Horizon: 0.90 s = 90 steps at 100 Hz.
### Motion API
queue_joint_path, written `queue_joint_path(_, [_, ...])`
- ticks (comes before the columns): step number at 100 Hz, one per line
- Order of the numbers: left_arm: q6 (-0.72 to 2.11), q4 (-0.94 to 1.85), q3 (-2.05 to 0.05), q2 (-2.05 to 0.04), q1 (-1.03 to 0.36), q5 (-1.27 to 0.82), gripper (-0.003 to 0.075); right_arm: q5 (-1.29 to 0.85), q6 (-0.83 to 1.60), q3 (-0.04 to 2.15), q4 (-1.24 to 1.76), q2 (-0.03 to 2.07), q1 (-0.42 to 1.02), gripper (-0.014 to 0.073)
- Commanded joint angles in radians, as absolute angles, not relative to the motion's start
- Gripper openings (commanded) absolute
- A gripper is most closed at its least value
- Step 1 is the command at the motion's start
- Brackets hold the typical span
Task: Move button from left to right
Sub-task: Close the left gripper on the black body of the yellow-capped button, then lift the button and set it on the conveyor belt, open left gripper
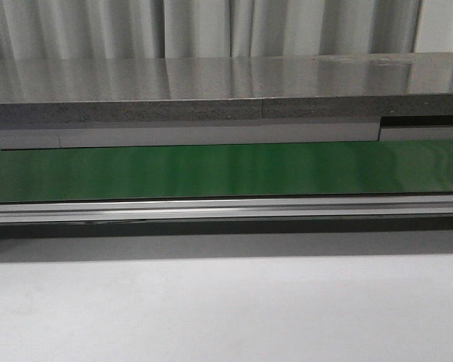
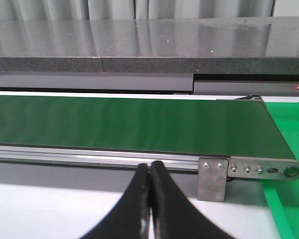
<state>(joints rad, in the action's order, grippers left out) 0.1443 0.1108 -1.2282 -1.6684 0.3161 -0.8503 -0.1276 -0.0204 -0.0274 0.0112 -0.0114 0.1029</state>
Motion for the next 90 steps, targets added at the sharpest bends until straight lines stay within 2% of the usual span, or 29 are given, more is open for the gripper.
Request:
queue_joint_path(1, [0.169, 0.124, -1.251, -1.621, 0.283, -0.833, -0.0001, -0.041, -0.019, -0.011, 0.000, -0.029, 0.101, -0.0067])
queue_joint_path(26, [0.192, 0.121, -1.251, -1.621, 0.212, -0.835, -0.0001, -0.041, -0.019, -0.011, 0.000, -0.029, 0.101, -0.0067])
queue_joint_path(70, [0.192, 0.170, -1.251, -1.697, 0.203, -0.799, 0.0012, -0.041, -0.019, -0.011, 0.000, -0.029, 0.101, -0.0067])
queue_joint_path(79, [0.192, 0.181, -1.251, -1.711, 0.201, -0.797, 0.0081, -0.041, -0.019, -0.011, 0.000, -0.029, 0.101, -0.0067])
queue_joint_path(84, [0.192, 0.185, -1.251, -1.711, 0.201, -0.794, 0.0145, -0.041, -0.019, -0.011, 0.000, -0.029, 0.101, -0.0067])
queue_joint_path(90, [0.192, 0.185, -1.251, -1.711, 0.201, -0.790, 0.0258, -0.041, -0.019, -0.011, 0.000, -0.029, 0.101, -0.0067])
